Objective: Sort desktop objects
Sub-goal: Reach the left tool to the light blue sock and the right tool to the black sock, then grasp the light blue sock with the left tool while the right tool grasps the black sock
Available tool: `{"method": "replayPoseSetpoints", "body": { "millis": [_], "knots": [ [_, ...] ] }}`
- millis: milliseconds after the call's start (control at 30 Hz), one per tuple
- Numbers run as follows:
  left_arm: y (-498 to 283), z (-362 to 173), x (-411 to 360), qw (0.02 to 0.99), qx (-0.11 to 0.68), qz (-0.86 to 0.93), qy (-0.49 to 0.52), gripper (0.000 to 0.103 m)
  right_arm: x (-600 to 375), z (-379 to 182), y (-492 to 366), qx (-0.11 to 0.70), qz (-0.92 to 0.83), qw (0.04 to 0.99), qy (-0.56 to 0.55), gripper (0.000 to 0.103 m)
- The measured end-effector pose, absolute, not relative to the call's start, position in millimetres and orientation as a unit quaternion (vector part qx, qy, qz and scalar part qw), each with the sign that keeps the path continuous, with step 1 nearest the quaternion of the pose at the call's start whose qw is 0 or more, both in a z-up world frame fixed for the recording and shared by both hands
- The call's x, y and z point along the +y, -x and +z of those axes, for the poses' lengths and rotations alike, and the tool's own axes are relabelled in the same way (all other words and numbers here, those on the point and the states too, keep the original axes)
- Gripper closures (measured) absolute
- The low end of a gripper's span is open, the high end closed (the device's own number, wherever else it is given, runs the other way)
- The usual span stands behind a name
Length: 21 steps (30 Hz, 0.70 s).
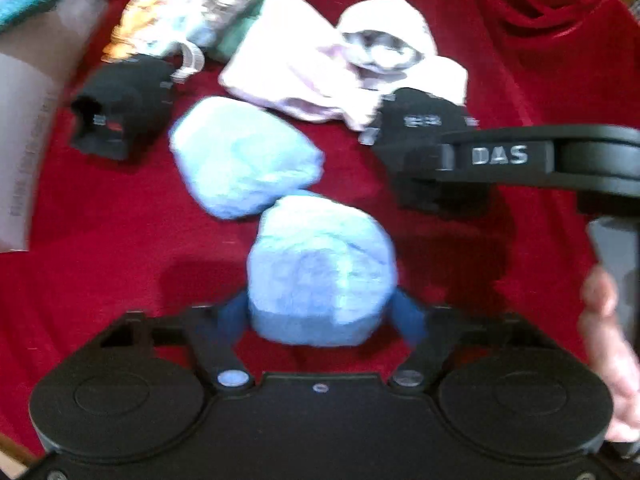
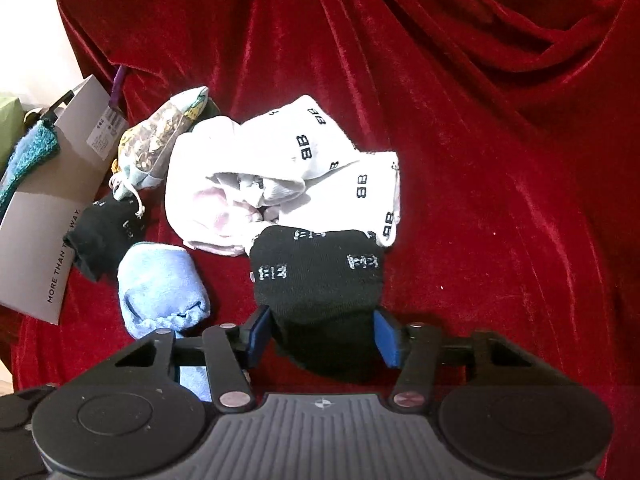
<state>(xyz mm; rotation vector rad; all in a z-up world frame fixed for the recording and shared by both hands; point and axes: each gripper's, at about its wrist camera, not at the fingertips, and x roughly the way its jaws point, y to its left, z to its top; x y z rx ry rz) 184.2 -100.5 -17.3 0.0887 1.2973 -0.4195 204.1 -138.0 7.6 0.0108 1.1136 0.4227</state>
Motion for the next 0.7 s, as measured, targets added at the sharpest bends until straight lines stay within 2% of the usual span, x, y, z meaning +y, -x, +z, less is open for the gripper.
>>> {"method": "replayPoseSetpoints", "body": {
  "millis": [167,700],
  "knots": [
    [-184.8,-3.8,-101.5,0.780,0.591,-0.202,-0.051,0.050,-142.3,12.7,-201.8,0.528,0.200,0.825,-0.014,0.051],
    [-186.4,60.7,-31.1,0.804,0.578,-0.130,-0.043,0.050,-151.4,68.8,-179.3,0.544,0.202,0.813,-0.045,0.051]
  ]
}}
